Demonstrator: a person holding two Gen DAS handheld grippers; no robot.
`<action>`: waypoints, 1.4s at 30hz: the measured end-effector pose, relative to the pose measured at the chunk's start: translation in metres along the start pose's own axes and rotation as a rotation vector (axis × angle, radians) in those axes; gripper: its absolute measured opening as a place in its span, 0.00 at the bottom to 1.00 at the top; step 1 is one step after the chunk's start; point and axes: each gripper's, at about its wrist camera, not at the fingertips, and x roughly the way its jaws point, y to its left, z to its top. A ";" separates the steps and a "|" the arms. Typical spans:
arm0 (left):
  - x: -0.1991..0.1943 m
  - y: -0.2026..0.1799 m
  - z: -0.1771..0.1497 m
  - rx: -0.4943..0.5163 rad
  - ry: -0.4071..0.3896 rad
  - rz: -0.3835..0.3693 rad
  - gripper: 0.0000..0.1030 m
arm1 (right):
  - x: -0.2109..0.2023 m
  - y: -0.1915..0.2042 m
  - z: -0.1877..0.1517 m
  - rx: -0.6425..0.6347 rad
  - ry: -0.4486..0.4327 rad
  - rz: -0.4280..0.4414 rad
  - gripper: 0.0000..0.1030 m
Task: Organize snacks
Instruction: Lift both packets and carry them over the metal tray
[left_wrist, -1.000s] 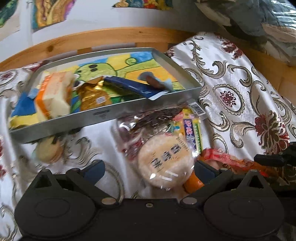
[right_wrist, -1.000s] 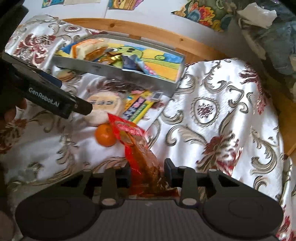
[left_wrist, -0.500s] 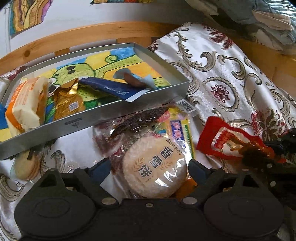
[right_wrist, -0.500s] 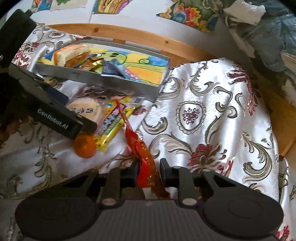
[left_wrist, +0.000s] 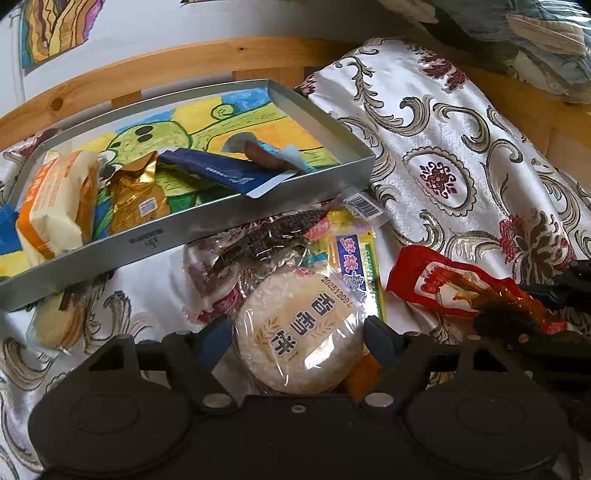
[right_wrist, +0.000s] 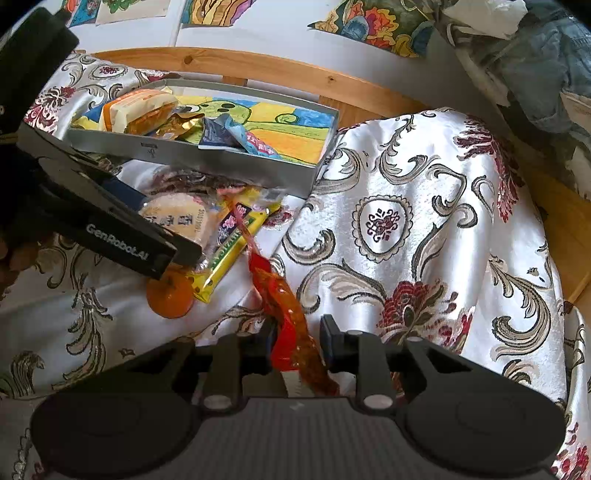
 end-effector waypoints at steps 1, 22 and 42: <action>-0.001 0.001 -0.001 -0.004 0.003 0.001 0.76 | 0.001 -0.001 -0.001 0.002 0.003 0.001 0.29; -0.009 -0.013 0.002 -0.032 0.067 0.053 0.71 | -0.003 0.012 0.000 -0.066 -0.011 0.010 0.28; -0.051 -0.023 -0.016 0.052 0.032 0.118 0.68 | -0.027 0.040 -0.001 -0.225 -0.114 0.010 0.21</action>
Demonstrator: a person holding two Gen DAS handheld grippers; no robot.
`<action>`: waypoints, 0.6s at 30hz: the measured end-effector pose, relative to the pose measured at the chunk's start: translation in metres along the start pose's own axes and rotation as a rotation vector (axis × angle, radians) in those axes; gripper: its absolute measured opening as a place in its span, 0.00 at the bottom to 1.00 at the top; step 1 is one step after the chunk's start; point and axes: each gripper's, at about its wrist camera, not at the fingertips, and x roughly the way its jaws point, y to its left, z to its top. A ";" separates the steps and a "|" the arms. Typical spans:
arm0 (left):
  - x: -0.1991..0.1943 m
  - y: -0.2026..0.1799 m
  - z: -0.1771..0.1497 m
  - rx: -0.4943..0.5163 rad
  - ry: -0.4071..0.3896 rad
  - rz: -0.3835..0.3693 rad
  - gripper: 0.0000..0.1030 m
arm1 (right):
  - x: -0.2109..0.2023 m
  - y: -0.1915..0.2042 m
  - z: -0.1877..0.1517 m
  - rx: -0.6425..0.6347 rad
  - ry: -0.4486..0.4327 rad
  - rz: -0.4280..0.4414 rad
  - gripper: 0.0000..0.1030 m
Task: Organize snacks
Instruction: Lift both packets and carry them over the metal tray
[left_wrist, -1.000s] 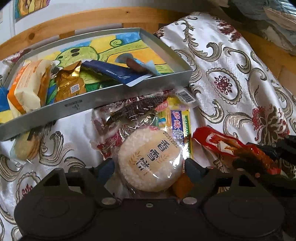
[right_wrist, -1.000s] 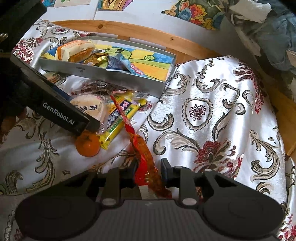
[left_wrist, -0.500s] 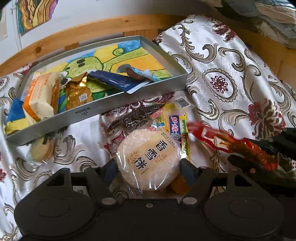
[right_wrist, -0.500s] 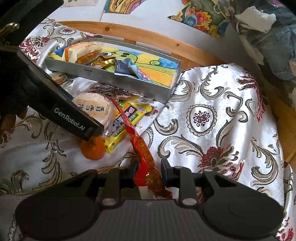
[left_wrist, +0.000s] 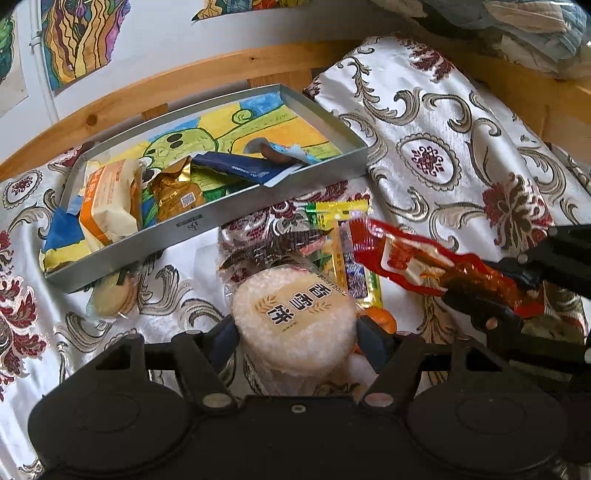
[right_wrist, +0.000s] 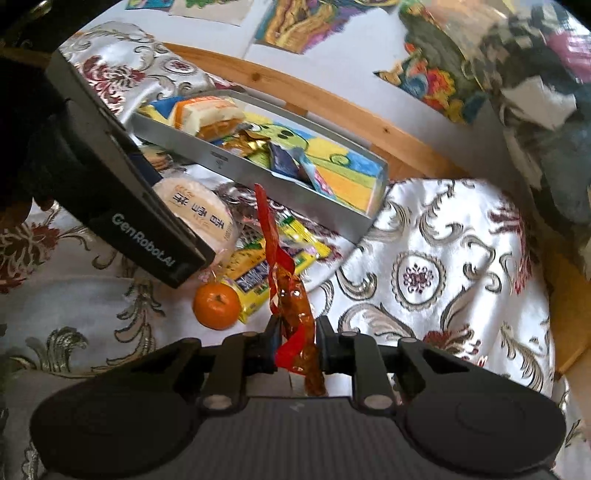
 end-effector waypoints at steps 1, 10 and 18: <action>-0.001 0.000 -0.001 -0.001 0.000 0.001 0.68 | -0.001 0.001 0.001 -0.003 -0.002 0.002 0.21; -0.016 -0.002 -0.001 0.035 -0.041 0.024 0.68 | -0.006 -0.001 0.003 0.012 -0.020 0.001 0.21; -0.024 -0.003 -0.002 0.041 -0.055 0.027 0.67 | -0.011 0.000 0.005 0.008 -0.041 0.001 0.21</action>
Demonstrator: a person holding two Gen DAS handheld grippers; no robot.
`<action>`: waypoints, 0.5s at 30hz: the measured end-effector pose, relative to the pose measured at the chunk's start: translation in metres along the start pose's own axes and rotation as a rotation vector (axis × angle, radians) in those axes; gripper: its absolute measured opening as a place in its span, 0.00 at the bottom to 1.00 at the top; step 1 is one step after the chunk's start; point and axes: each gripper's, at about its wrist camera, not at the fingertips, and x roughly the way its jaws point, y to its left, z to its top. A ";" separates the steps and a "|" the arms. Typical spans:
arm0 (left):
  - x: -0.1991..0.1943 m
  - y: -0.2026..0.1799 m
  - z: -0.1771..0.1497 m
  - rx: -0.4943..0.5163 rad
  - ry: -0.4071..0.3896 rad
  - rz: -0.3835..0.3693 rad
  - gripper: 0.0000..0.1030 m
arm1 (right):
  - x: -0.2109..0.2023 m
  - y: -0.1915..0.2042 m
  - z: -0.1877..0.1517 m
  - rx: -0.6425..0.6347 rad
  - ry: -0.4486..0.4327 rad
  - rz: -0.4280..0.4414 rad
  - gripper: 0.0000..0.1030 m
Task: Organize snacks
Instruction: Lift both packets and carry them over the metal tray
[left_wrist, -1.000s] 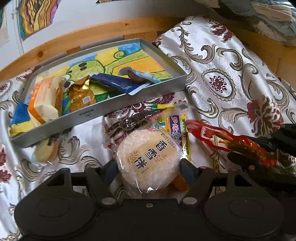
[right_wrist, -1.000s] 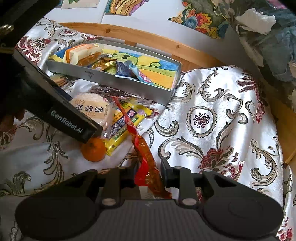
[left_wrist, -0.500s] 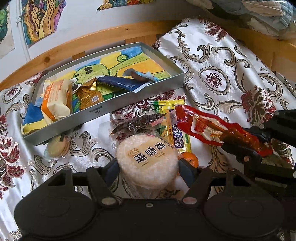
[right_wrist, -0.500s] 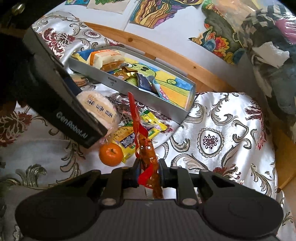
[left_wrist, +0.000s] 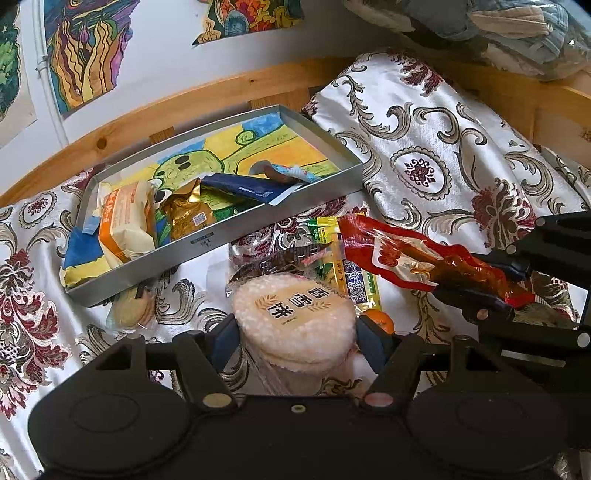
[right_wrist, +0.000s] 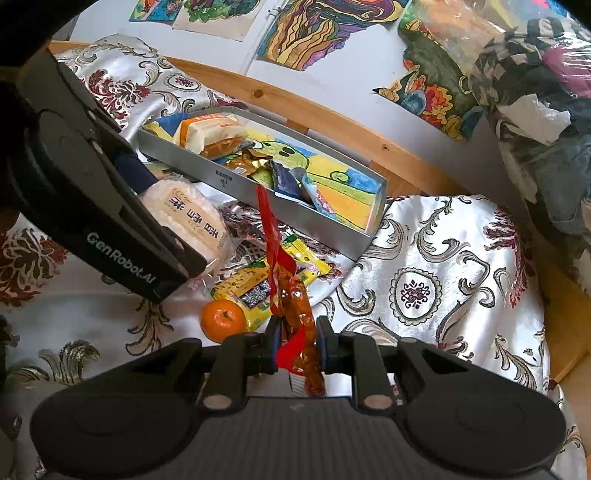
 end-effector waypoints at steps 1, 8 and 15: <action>-0.002 0.000 0.000 0.003 -0.005 0.002 0.67 | -0.001 0.000 0.000 0.001 -0.001 0.003 0.21; -0.015 0.001 -0.010 0.052 -0.020 0.020 0.67 | -0.011 0.003 0.003 -0.012 -0.037 0.006 0.21; -0.023 0.008 -0.027 0.076 -0.011 0.043 0.66 | -0.014 0.004 0.004 -0.013 -0.044 0.012 0.21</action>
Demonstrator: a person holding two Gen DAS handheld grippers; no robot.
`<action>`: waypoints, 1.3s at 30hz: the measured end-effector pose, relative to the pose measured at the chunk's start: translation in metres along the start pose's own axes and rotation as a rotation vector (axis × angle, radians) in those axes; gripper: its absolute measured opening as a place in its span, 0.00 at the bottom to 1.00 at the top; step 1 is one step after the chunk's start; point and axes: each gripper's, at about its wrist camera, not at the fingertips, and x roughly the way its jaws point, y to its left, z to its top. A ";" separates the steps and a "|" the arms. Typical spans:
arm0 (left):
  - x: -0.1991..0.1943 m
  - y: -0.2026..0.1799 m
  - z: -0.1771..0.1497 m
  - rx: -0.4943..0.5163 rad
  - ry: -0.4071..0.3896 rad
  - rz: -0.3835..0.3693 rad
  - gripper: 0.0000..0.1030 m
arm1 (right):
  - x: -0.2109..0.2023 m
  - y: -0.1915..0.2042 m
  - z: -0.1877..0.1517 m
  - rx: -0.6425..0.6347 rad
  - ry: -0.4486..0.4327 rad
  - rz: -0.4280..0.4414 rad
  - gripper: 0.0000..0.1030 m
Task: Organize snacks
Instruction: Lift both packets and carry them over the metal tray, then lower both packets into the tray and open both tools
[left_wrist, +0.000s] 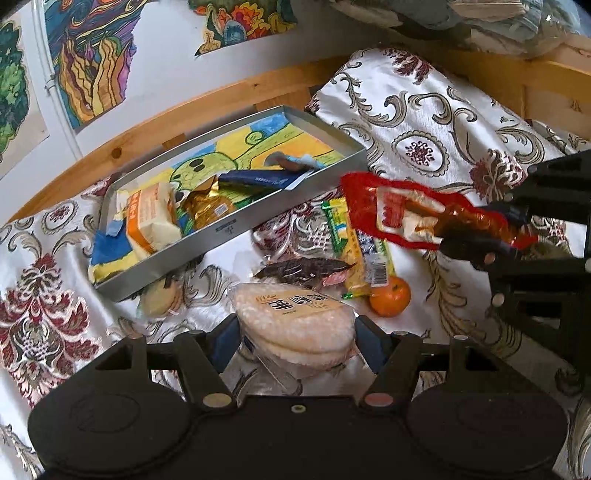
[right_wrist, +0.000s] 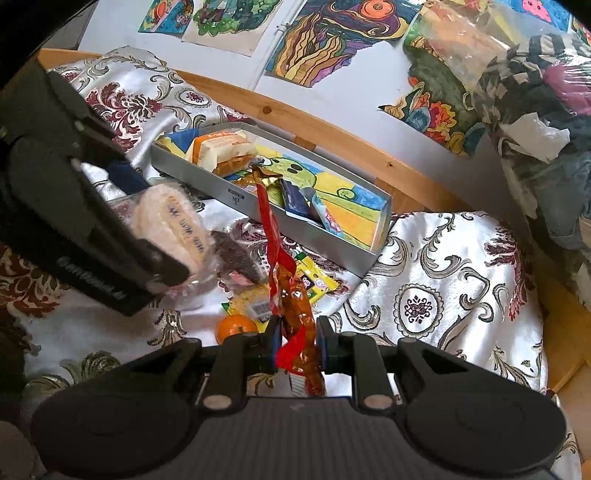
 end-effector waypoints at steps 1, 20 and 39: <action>-0.002 0.002 -0.001 -0.002 -0.002 0.002 0.66 | 0.000 0.000 0.000 0.000 -0.001 0.001 0.21; -0.013 0.044 0.065 -0.073 -0.209 0.036 0.67 | -0.004 -0.023 0.041 -0.005 -0.113 -0.067 0.21; 0.091 0.118 0.136 -0.239 -0.265 0.054 0.67 | 0.127 -0.068 0.112 0.063 -0.168 -0.129 0.21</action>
